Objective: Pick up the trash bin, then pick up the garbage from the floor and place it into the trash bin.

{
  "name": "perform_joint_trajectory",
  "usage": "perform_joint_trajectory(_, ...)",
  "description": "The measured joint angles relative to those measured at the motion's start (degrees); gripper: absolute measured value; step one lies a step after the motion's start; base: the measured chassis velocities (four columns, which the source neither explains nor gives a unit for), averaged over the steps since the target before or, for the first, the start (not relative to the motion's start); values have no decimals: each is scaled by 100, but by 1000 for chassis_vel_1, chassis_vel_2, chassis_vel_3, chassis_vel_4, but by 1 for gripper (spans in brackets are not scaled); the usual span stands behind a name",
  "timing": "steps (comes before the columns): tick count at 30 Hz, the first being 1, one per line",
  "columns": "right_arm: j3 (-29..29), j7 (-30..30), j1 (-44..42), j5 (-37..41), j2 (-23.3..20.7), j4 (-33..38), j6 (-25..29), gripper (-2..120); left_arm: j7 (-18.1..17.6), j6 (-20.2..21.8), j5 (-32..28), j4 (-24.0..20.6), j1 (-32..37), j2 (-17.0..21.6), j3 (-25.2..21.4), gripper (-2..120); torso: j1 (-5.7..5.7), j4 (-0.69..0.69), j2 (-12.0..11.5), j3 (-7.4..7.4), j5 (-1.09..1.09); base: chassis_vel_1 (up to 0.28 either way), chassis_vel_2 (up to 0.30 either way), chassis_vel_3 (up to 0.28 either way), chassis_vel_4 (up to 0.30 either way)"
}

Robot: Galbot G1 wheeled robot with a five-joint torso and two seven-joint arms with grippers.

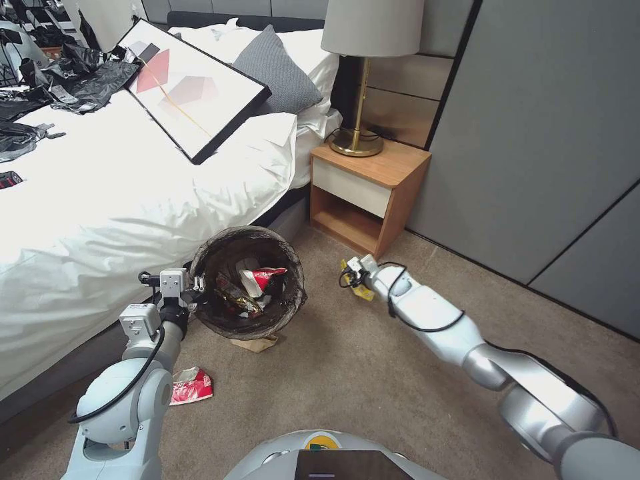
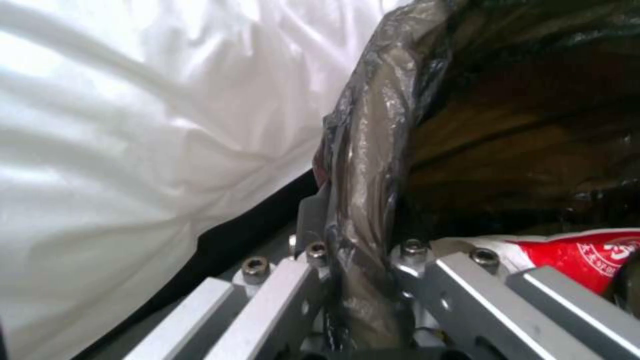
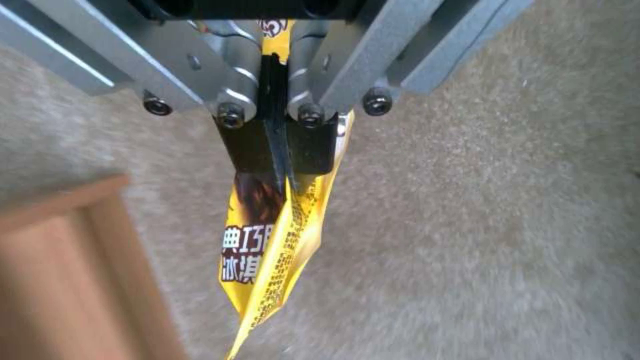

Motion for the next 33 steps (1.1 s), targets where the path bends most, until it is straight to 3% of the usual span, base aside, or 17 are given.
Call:
perform_joint_trajectory(2,40,23,-37,74,-100,176,-32,0,1,1,2,-1,2,2,0,0,0,0,0,0,2,0,0,0,0)
perform_joint_trajectory(4,281,194,-251,438,-522,1068,-213,0,7,17,9,-3,0,4,1,0,0,0,0,0,-1,0,0,0,0)
perform_joint_trajectory(5,281,194,-251,438,-522,1068,-213,0,7,17,9,-3,0,4,1,0,0,0,0,0,-1,0,0,0,0)
perform_joint_trajectory(8,670,385,-534,797,-870,2109,-410,0,39,29,38,-9,-8,4,13,0,0,1,0,-1,-1,0,0,0,0)
perform_joint_trajectory(9,670,385,-534,797,-870,2109,-410,0,39,29,38,-9,-8,4,13,0,0,1,0,-1,-1,0,0,0,0)
perform_joint_trajectory(11,947,557,-747,1111,-1115,3015,-550,0,49,40,60,-24,-13,-4,37,0,0,2,0,0,1,0,0,0,0)
perform_joint_trajectory(12,947,557,-747,1111,-1115,3015,-550,0,49,40,60,-24,-13,-4,37,0,0,2,0,0,1,0,0,0,0)
perform_joint_trajectory(15,1229,830,-908,1632,-1369,4029,-704,0,52,44,70,-47,-12,-11,55,0,0,1,0,-1,0,0,0,0,0)
perform_joint_trajectory(18,1428,1055,-937,2150,-1508,4608,-815,0,52,44,73,-54,1,-7,55,0,0,2,0,-1,-2,0,0,0,0)
perform_joint_trajectory(25,1725,1607,-748,3613,-1607,5853,-1015,0,62,53,72,-62,-2,44,45,0,0,2,0,0,-1,0,0,0,0)
perform_joint_trajectory(30,1759,1818,-497,4379,-1601,6246,-1006,0,64,57,69,-46,-7,61,47,0,0,1,0,0,-1,0,0,0,0)
perform_joint_trajectory(33,1711,2299,133,5625,-1520,6608,-1011,0,68,61,69,-28,-9,65,65,0,0,2,0,0,-2,0,0,0,0)
